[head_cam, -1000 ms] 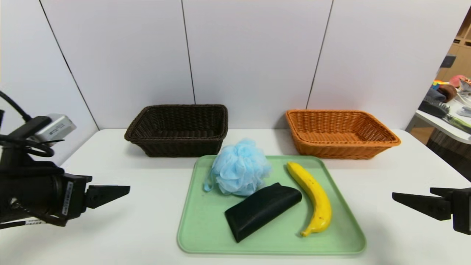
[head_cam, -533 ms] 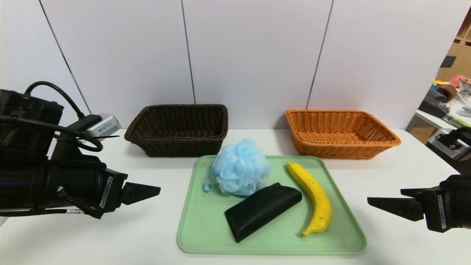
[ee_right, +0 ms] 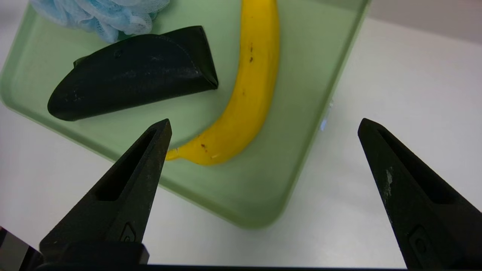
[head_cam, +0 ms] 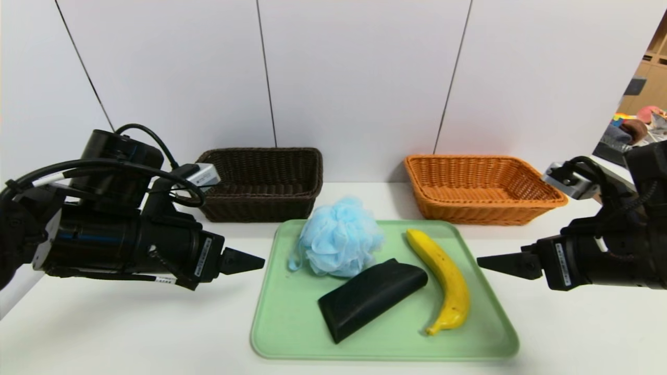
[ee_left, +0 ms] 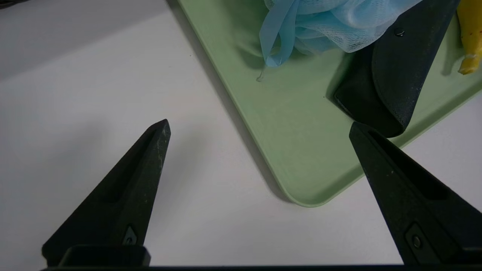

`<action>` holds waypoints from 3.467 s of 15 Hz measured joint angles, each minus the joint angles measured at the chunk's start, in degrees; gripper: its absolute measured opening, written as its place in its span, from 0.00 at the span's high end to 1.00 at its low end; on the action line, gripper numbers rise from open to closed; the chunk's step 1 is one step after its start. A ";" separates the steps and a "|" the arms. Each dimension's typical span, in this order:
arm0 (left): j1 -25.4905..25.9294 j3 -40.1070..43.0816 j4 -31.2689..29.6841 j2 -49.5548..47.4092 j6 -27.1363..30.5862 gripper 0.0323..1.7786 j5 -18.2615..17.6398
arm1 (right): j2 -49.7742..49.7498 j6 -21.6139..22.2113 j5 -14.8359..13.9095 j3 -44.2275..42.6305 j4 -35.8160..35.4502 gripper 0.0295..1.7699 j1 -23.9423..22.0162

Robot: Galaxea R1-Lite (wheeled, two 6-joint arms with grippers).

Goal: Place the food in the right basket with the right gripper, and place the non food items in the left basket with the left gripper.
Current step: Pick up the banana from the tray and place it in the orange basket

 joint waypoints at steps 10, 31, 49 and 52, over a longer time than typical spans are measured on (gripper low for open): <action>-0.78 -0.02 0.02 2.08 -0.66 0.05 1.62 | 18.05 2.58 -10.56 -16.46 8.68 0.03 9.70; -0.83 0.37 -0.06 1.95 -1.45 0.05 1.62 | 30.18 7.39 -18.15 -23.25 10.50 0.03 9.76; -0.87 0.44 -0.09 1.27 -1.40 0.05 1.65 | 28.45 7.47 -17.27 -23.22 11.33 0.75 10.42; -0.87 0.37 -0.06 1.15 -1.43 0.05 1.60 | 25.33 7.36 -17.13 -24.04 11.93 0.75 9.95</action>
